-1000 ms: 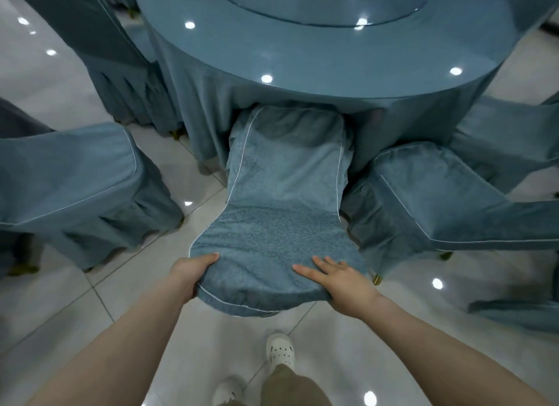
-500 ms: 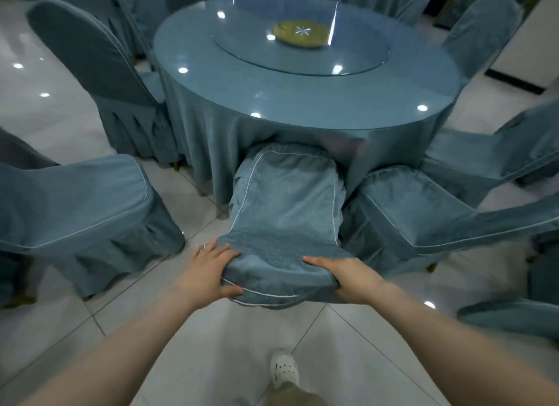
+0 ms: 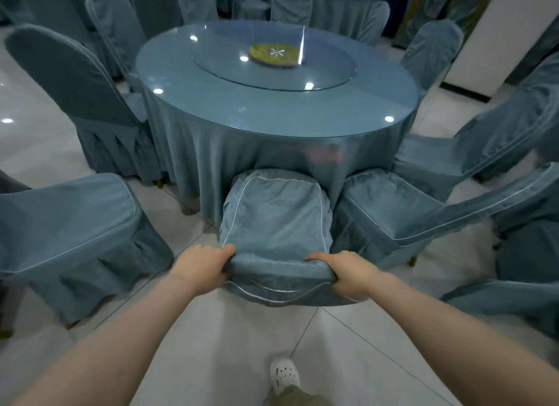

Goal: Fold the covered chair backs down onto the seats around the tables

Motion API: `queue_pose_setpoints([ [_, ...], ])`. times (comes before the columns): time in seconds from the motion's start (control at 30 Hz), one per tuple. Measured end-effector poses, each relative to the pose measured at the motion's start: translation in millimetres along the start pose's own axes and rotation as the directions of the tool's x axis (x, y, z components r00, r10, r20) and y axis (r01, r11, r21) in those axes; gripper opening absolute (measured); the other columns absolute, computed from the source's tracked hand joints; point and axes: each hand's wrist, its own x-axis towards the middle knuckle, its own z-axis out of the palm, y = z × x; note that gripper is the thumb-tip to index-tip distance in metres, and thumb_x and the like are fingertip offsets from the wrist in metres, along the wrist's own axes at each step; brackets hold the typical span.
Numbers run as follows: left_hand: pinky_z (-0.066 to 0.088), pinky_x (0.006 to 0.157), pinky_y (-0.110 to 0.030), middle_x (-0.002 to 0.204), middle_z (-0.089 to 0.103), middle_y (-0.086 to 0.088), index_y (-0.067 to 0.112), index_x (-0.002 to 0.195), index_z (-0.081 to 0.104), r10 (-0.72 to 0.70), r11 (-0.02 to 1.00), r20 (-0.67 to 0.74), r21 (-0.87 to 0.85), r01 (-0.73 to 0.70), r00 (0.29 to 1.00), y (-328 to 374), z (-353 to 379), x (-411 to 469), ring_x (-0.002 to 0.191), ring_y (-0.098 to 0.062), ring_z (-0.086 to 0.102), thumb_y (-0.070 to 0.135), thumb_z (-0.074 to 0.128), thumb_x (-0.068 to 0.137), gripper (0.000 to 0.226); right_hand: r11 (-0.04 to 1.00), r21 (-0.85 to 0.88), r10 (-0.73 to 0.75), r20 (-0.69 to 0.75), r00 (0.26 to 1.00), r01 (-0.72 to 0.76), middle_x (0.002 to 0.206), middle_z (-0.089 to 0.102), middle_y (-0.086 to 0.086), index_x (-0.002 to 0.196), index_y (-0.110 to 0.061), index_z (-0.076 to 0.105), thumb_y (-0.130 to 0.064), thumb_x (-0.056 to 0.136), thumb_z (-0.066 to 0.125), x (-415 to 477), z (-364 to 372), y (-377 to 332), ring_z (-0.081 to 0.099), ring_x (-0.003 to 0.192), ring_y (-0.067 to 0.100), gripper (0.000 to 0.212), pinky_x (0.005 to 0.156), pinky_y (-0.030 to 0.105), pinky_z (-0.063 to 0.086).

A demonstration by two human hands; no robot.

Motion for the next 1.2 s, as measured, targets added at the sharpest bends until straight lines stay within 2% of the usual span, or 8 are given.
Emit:
queue_pose_setpoints([
  [0.07, 0.043, 0.071, -0.033, 0.1, 0.065, -0.002, 0.027, 0.105, 0.047, 0.013, 1.0, 0.005, -0.002, -0.013, 1.0, -1.7, -13.0, 3.3, 0.095, -0.029, 0.06, 0.04, 0.056, 0.077, 0.032, 0.999, 0.022, 0.026, 0.001, 1.0, -0.026, 0.089, 0.049, -0.012, 0.122, -0.057, 0.034, -0.015, 0.074, 0.052, -3.8, -11.1, -2.8, 0.054, 0.09, 0.022, 0.066, 0.073, 0.028, 0.041],
  [0.23, 0.037, 0.065, -0.031, 0.098, 0.064, -0.003, 0.028, 0.094, 0.045, 0.006, 1.0, 0.043, -0.021, -0.005, 0.999, -3.9, -34.1, 7.0, 0.093, -0.03, 0.059, 0.039, 0.058, 0.073, 0.027, 0.995, 0.072, 0.069, -0.045, 0.997, -0.066, 0.109, 0.059, -0.004, 0.122, -0.051, 0.044, -0.011, 0.074, 0.055, -3.4, -31.1, -8.7, 0.056, 0.099, 0.021, 0.064, 0.079, 0.029, 0.046],
  [0.4, 0.04, 0.07, -0.033, 0.105, 0.064, -0.002, 0.025, 0.102, 0.046, -0.048, 0.998, 0.061, -0.026, 0.05, 0.997, -10.4, -39.5, 7.0, 0.098, -0.031, 0.059, 0.035, 0.058, 0.078, 0.029, 0.994, 0.08, 0.077, -0.042, 0.996, -0.074, 0.111, 0.062, -0.004, 0.115, -0.042, 0.055, -0.011, 0.073, 0.058, 4.7, -40.1, -20.5, 0.059, 0.102, 0.021, 0.052, 0.081, 0.028, 0.047],
  [0.63, 0.042, 0.072, -0.034, 0.11, 0.062, -0.002, 0.023, 0.11, 0.042, -0.134, 0.991, 0.038, -0.021, 0.135, 0.99, -5.3, -37.6, 17.8, 0.1, -0.031, 0.058, 0.03, 0.055, 0.081, 0.032, 0.981, 0.144, 0.143, -0.07, 0.987, -0.132, 0.108, 0.063, -0.002, 0.111, -0.034, 0.055, -0.013, 0.072, 0.057, 12.0, -42.7, -19.4, 0.06, 0.099, 0.023, 0.045, 0.076, 0.03, 0.047],
  [0.77, 0.044, 0.075, -0.033, 0.115, 0.056, 0.0, 0.023, 0.113, 0.042, -0.166, 0.986, 0.016, -0.016, 0.167, 0.986, 2.1, -30.0, 18.6, 0.105, -0.027, 0.058, 0.039, 0.059, 0.083, 0.039, 0.978, 0.168, 0.133, -0.066, 0.989, -0.121, 0.119, 0.06, -0.005, 0.123, -0.036, 0.049, -0.02, 0.07, 0.06, 9.2, -39.5, -20.2, 0.055, 0.109, 0.018, 0.057, 0.088, 0.031, 0.048],
  [0.87, 0.046, 0.077, -0.033, 0.115, 0.055, 0.0, 0.025, 0.115, 0.043, -0.175, 0.984, 0.026, -0.025, 0.176, 0.984, 4.7, -26.9, 24.3, 0.104, -0.025, 0.059, 0.047, 0.061, 0.08, 0.045, 0.99, 0.142, 0.015, -0.145, 0.989, 0.006, 0.132, 0.052, -0.009, 0.135, -0.032, 0.042, -0.029, 0.07, 0.063, 8.2, -43.2, -28.8, 0.048, 0.12, 0.013, 0.069, 0.101, 0.032, 0.041],
  [0.97, 0.048, 0.08, -0.032, 0.112, 0.057, 0.002, 0.028, 0.112, 0.047, -0.185, 0.978, 0.058, -0.089, 0.189, 0.981, 1.1, -25.3, 27.5, 0.102, -0.023, 0.059, 0.048, 0.062, 0.078, 0.042, 0.989, 0.116, -0.067, -0.192, 0.979, 0.09, 0.125, 0.057, -0.008, 0.127, -0.031, 0.048, -0.026, 0.074, 0.061, 9.7, -42.5, -39.5, 0.053, 0.113, 0.014, 0.055, 0.095, 0.032, 0.044],
  [1.2, 0.047, 0.08, -0.033, 0.107, 0.063, 0.003, 0.028, 0.106, 0.054, -0.224, 0.966, 0.016, -0.127, 0.224, 0.974, -0.9, -18.7, 25.1, 0.1, -0.023, 0.061, 0.044, 0.061, 0.08, 0.031, 0.991, 0.121, -0.035, -0.209, 0.977, 0.062, 0.109, 0.063, -0.003, 0.105, -0.025, 0.054, -0.013, 0.081, 0.055, 19.3, -35.8, -41.5, 0.057, 0.1, 0.019, 0.027, 0.08, 0.029, 0.044],
])
